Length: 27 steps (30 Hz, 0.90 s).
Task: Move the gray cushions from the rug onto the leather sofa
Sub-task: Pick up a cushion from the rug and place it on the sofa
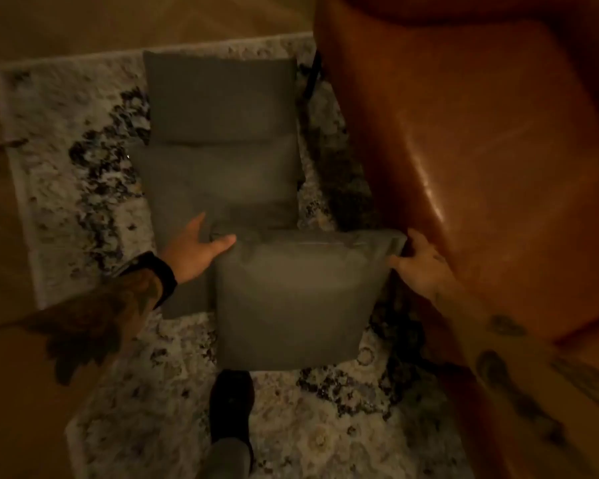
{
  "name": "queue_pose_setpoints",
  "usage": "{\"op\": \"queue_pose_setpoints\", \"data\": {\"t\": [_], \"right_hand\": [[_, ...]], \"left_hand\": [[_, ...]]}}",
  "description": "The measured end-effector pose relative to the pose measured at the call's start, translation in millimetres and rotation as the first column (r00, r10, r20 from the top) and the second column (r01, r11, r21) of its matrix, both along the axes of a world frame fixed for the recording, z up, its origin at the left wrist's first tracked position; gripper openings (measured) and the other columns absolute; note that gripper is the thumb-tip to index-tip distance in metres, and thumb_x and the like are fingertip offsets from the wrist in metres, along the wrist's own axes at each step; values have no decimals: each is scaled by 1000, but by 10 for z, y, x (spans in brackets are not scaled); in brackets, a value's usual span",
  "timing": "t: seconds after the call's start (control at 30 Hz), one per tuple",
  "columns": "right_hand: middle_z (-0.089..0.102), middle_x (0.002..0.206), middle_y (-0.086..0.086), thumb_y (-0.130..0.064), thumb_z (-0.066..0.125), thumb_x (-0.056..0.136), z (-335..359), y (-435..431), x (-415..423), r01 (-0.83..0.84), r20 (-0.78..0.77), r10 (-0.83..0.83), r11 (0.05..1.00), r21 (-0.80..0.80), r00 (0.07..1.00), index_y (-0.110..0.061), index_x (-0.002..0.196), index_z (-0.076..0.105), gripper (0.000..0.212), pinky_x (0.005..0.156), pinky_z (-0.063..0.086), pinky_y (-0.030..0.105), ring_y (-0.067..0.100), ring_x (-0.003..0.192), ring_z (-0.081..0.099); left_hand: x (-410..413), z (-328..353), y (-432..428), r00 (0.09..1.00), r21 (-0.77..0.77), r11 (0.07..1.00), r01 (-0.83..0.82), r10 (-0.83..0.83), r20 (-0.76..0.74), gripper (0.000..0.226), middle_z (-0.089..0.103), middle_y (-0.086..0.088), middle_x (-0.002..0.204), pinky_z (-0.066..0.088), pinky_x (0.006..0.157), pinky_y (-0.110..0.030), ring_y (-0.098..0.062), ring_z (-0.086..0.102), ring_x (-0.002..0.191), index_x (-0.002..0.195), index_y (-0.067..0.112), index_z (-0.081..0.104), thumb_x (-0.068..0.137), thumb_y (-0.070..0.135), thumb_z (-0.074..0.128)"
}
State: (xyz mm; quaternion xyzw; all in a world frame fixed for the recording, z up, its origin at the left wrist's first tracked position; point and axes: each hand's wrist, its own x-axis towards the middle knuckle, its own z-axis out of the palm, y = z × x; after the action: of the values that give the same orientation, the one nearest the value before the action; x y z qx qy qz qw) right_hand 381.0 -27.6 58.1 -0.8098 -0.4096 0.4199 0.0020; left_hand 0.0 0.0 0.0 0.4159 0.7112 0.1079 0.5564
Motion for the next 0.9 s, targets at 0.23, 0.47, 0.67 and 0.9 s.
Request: {"op": "queue_pose_setpoints", "data": {"t": [0.23, 0.47, 0.67, 0.9], "right_hand": [[31, 159, 13, -24, 67, 91, -306, 170, -10, 202, -138, -200, 979, -1, 970, -9, 152, 36, 70, 101, 48, 47, 35, 134, 43], [63, 129, 12, -16, 72, 90, -195, -431, 30, 509, -212, -483, 856, 90, 849, -10, 133, 58, 46, 88, 57, 41, 28, 109, 63], [73, 99, 12, -5, 72, 89, 401, -982, 88, 600, -182, -577, 793, 110, 796, -13, 88, 71, 8, 91, 58, 44, 31, 99, 70], [71, 92, 3, -10, 65, 96, 1858, -1187, 106, 607, -301, -530, 735, 303, 793, -19, 88, 64, 13, 60, 54, 26, 15, 72, 66]], "left_hand": [[133, -316, -22, 982, -51, 990, -130, 136, 132, 74, 51, -1, 142, 48, 93, -37, -24, 54, 121, 145, 30, 34, 82, 39, 72], [91, 23, -503, 912, -124, 923, -363, 379, 155, 39, 65, -10, 125, 51, 65, -29, -19, 64, 95, 123, 11, 60, 88, 26, 68], [168, 918, -784, 960, -16, 966, -257, 257, 115, 36, 68, -16, 120, 51, 97, -46, -30, 64, 108, 118, 5, 66, 92, 29, 63], [293, 2439, -403, 999, 350, 936, -44, 40, 16, 35, 73, -2, 99, 53, 85, -24, -15, 68, 91, 110, 5, 71, 89, 32, 66]]}}
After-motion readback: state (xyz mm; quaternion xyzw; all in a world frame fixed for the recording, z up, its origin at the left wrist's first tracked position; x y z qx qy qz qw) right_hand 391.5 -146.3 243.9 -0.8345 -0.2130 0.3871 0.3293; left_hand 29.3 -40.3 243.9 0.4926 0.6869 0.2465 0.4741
